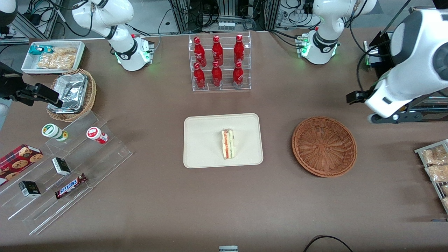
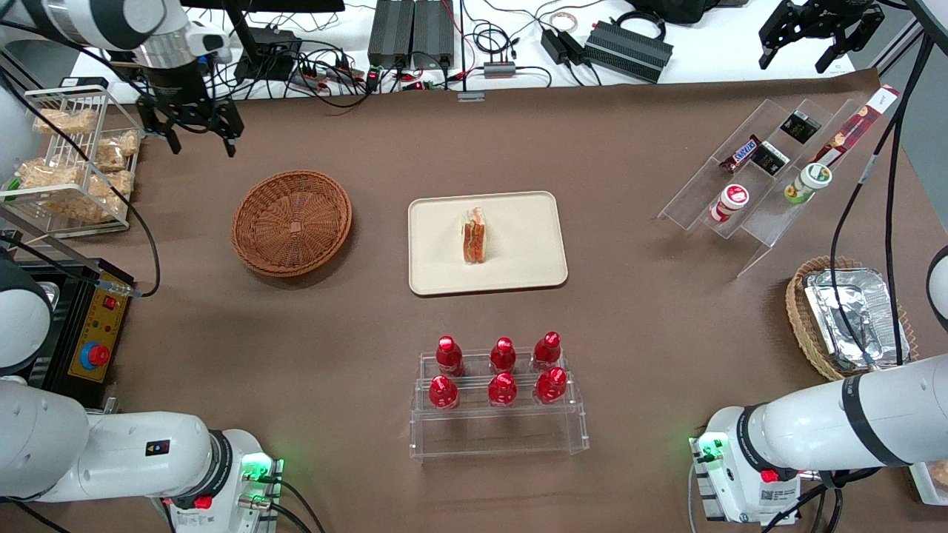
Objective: Place sandwich from basket to tray
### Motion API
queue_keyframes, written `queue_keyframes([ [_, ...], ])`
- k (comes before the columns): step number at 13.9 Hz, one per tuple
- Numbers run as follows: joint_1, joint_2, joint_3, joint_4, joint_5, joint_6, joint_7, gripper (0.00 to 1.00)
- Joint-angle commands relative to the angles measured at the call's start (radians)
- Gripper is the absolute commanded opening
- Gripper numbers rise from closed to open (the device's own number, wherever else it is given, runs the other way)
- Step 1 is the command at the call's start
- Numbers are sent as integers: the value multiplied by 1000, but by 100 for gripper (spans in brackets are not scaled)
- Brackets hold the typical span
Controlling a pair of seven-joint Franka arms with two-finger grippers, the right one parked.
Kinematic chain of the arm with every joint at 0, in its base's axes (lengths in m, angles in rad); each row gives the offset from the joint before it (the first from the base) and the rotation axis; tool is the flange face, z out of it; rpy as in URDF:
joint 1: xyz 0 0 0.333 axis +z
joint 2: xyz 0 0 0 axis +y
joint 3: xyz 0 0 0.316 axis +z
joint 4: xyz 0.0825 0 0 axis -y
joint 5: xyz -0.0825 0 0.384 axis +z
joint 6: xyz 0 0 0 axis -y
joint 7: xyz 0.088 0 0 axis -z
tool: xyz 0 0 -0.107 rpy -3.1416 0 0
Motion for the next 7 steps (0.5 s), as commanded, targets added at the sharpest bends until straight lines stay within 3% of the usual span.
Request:
queue_keyframes([
  [1, -62, -53, 98, 7, -13, -34, 39, 100],
  [3, -63, -54, 126, 40, -15, -60, 42, 100],
  [7, -65, -67, 190, 62, -122, -77, 134, 100],
])
